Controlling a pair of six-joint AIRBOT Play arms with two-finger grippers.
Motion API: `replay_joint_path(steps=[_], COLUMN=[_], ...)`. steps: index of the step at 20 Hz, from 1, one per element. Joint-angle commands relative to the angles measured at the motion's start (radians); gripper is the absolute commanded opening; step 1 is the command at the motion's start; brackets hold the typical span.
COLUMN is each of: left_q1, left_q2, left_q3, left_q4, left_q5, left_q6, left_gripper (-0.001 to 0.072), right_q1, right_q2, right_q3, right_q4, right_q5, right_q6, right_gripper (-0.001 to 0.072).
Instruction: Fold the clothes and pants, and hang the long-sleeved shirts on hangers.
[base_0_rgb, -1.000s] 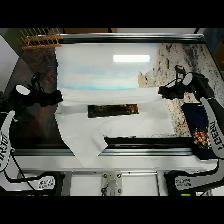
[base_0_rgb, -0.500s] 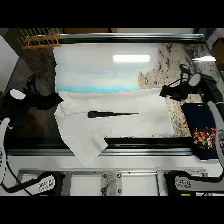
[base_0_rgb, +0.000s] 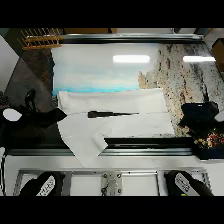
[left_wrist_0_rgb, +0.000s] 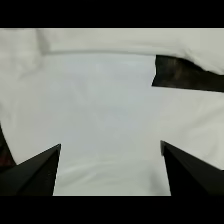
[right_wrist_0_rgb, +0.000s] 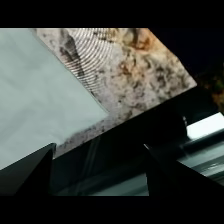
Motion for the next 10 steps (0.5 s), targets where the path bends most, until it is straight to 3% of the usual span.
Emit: replay_joint_path(steps=[1, 4, 10], left_q1=[-0.035, -0.057, -0.064], left_q2=[0.084, 0.098, 0.098], left_q3=[-0.103, -0.124, -0.124], left_q4=[0.002, 0.002, 0.004], left_q5=[0.023, 0.035, 0.034], left_q6=[-0.032, -0.054, -0.066], left_gripper=[0.0685, 0.0685, 0.0686], right_q1=[-0.085, -0.049, 0.112], right_q2=[0.046, 0.032, -0.036], right_q3=[-0.233, -0.298, -0.297], right_q4=[0.179, 0.3, 0.319], right_q5=[-0.16, -0.306, -0.457], right_q6=[0.026, -0.032, -0.032], right_gripper=[0.059, 0.0588, 0.0579])
